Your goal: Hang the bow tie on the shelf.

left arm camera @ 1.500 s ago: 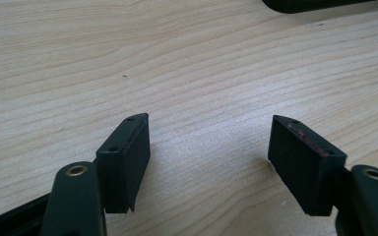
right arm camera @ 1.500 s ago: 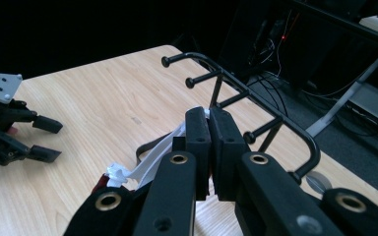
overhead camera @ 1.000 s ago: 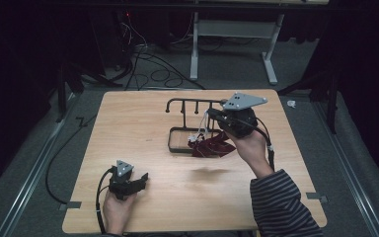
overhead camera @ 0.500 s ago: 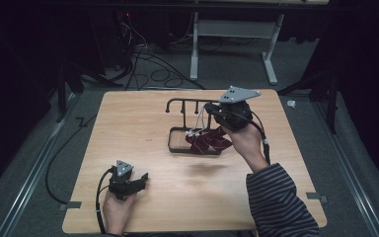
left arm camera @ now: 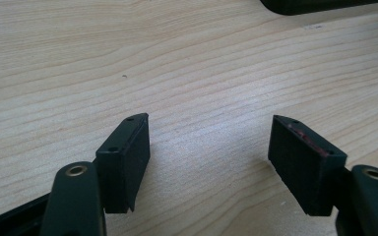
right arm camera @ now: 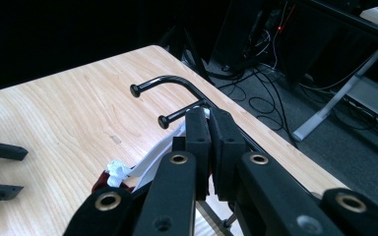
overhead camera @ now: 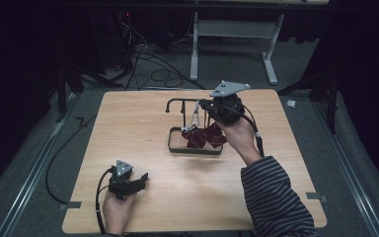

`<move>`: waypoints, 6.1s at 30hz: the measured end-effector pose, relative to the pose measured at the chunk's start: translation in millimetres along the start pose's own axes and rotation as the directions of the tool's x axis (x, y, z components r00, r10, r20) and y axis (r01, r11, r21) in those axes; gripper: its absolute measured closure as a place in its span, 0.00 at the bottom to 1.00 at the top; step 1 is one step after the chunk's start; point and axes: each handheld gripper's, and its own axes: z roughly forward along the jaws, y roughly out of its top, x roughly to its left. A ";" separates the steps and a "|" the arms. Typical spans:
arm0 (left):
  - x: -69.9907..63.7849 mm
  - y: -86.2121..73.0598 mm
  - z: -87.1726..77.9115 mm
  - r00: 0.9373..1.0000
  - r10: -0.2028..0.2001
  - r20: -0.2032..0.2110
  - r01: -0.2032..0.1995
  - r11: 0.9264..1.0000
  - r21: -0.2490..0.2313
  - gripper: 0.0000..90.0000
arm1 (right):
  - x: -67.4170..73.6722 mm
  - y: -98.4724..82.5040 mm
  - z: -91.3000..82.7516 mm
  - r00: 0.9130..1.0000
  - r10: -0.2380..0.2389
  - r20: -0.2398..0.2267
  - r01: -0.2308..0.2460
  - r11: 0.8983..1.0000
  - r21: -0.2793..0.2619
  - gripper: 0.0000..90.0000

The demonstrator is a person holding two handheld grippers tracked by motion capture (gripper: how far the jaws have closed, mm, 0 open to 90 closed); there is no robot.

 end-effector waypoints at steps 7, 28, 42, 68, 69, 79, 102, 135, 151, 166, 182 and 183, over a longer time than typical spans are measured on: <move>0.1 0.0 0.0 1.000 -0.004 0.002 0.004 1.000 -0.002 0.36 | -2.3 2.4 11.1 1.000 0.006 0.006 -0.006 1.000 0.018 0.99; 0.7 -0.1 0.0 1.000 -0.008 0.007 0.008 1.000 -0.005 0.36 | -9.7 -1.8 37.5 0.999 0.006 0.044 -0.009 0.997 0.071 0.99; 0.9 -0.1 0.0 1.000 -0.007 0.007 0.007 1.000 -0.006 0.36 | -14.5 -5.6 50.4 0.998 0.030 0.052 -0.035 0.994 0.100 0.98; 0.7 0.0 -0.2 1.000 -0.006 0.009 0.006 1.000 -0.001 0.36 | -17.1 -9.5 32.8 0.998 0.055 0.043 -0.058 0.995 0.077 0.84; 0.7 0.0 -0.2 1.000 -0.006 0.009 0.006 1.000 -0.001 0.36 | -17.9 -10.3 30.9 0.998 0.052 0.045 -0.055 0.996 0.074 0.83; 0.3 0.0 0.0 1.000 -0.003 0.007 0.003 1.000 -0.002 0.36 | -22.6 -19.6 12.3 0.996 0.071 0.045 -0.073 0.996 0.051 0.81; -0.3 0.0 0.2 1.000 -0.001 0.005 0.001 1.000 -0.002 0.35 | -30.9 -41.9 -17.5 0.991 0.131 0.033 -0.131 0.991 0.010 0.76; -1.0 0.2 0.3 1.000 0.007 0.001 -0.007 1.000 0.003 0.35 | -35.1 -75.9 -45.1 0.981 0.190 0.027 -0.190 0.982 -0.007 0.73; -1.3 0.2 0.3 1.000 0.009 -0.001 -0.009 1.000 0.004 0.35 | -31.7 -92.1 -61.3 0.978 0.207 0.029 -0.206 0.978 -0.023 0.73; -1.5 0.3 0.4 1.000 0.014 -0.004 -0.014 1.000 0.006 0.35 | -30.0 -110.4 -72.5 0.971 0.237 0.035 -0.236 0.971 -0.035 0.73; -1.6 0.3 0.3 1.000 0.017 -0.005 -0.017 1.000 0.007 0.35 | -24.3 -129.4 -81.0 0.964 0.265 0.035 -0.264 0.964 -0.039 0.72; -1.7 0.3 0.4 1.000 0.015 -0.005 -0.015 1.000 0.005 0.35 | -23.9 -130.7 -81.4 0.964 0.262 0.035 -0.261 0.965 -0.038 0.72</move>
